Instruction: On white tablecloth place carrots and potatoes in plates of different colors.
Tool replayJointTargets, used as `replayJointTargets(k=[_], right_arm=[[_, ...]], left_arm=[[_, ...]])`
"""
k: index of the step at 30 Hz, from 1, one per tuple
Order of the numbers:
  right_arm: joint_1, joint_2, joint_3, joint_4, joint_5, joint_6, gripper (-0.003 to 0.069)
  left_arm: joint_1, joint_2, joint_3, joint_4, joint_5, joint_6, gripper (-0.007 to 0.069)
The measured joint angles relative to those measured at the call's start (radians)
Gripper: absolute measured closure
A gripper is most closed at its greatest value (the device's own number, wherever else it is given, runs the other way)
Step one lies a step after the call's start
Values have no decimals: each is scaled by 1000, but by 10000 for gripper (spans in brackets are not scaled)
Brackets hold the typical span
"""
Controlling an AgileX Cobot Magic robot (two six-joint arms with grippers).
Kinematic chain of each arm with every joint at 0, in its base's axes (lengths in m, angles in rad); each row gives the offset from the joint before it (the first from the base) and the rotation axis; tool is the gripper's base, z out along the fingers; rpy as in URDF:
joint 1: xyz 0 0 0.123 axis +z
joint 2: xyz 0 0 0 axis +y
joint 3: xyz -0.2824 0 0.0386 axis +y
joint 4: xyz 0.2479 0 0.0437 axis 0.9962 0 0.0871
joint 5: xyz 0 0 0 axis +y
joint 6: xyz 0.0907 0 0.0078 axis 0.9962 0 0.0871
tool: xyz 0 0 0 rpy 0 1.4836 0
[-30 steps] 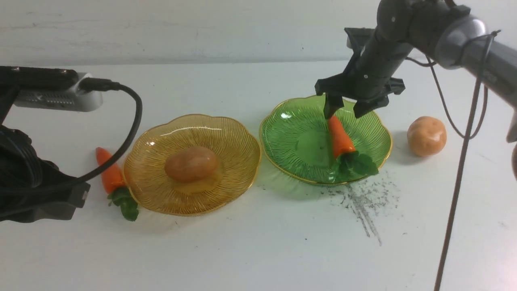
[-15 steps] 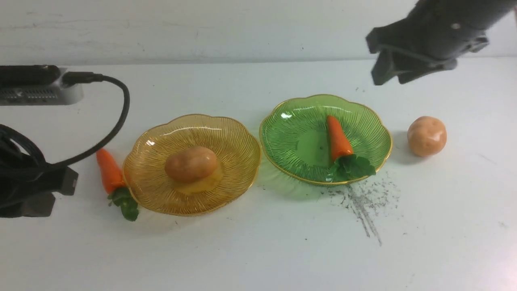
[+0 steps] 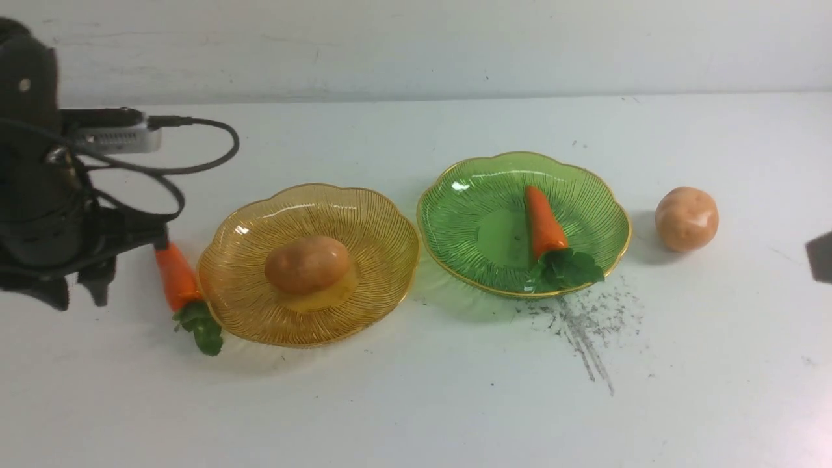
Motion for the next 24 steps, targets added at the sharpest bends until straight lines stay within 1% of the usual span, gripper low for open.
replayJointTargets(k=[3,4,6,7,9,11,14,15,16,21,24], right_arm=[[0,-44,7,0,1,0,671],[0,-45,7,0,1,0,671],[0,-53,7,-1,2,-4,671],[0,-53,7,-1,2,-4,671],[0,-53,8,-1,2,-20,671],[0,-53,10,0,2,-25,671],[0,-53,12,2,2,-27,671],[0,-53,12,2,2,-27,671],[0,-53,12,2,2,-27,671],[0,-53,13,2,2,-27,671],[0,-53,13,2,2,-27,671]], left_arm=[[45,134,-126,-76,-10,32,375],[49,142,-143,-82,-11,38,374],[99,234,-239,-149,-16,69,372],[102,246,-239,-153,-16,71,372],[143,318,-317,-185,-16,79,372],[157,342,-344,-186,-17,79,365],[188,414,-400,-186,-17,80,312],[189,421,-404,-186,-17,80,307],[194,444,-415,-185,-18,80,264],[196,517,-424,-194,-67,77,109],[196,560,-425,-199,-100,73,61]])
